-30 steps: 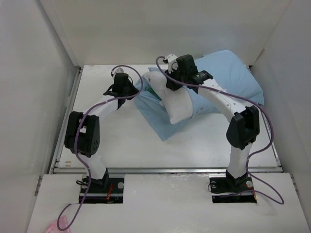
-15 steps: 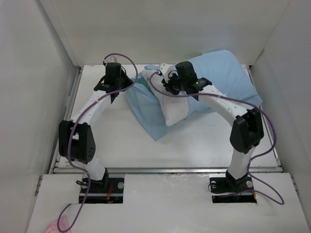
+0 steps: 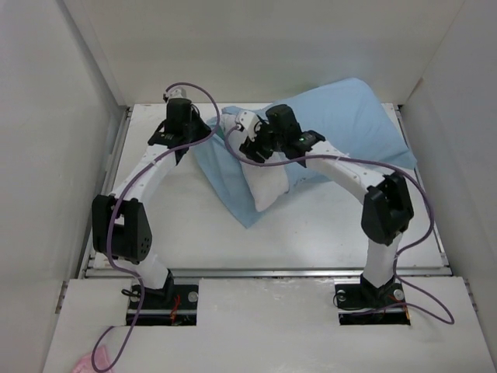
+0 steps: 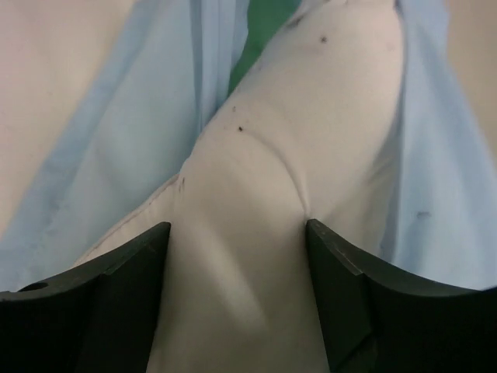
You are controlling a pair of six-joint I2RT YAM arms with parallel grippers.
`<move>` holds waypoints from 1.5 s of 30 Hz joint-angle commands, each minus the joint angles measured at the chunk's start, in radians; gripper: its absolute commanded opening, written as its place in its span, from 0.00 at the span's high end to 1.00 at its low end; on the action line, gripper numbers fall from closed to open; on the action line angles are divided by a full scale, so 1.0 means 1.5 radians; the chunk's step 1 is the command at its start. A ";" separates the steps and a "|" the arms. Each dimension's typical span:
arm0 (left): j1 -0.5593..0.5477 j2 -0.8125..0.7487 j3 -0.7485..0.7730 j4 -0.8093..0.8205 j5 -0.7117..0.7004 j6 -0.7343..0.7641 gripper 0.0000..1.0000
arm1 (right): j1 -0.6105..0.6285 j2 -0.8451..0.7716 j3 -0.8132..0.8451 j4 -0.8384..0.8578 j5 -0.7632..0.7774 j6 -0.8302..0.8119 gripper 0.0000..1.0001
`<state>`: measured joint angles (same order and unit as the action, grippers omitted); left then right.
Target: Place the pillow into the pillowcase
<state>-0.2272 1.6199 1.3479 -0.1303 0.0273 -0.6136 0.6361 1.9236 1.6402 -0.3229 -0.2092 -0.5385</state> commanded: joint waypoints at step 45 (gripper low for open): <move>0.070 -0.066 0.141 0.041 -0.198 0.092 1.00 | 0.033 -0.027 -0.036 0.001 -0.125 -0.015 1.00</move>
<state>-0.1707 1.5787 1.4288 -0.2291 -0.1825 -0.5121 0.7067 1.8099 1.5875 -0.1253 -0.3882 -0.5339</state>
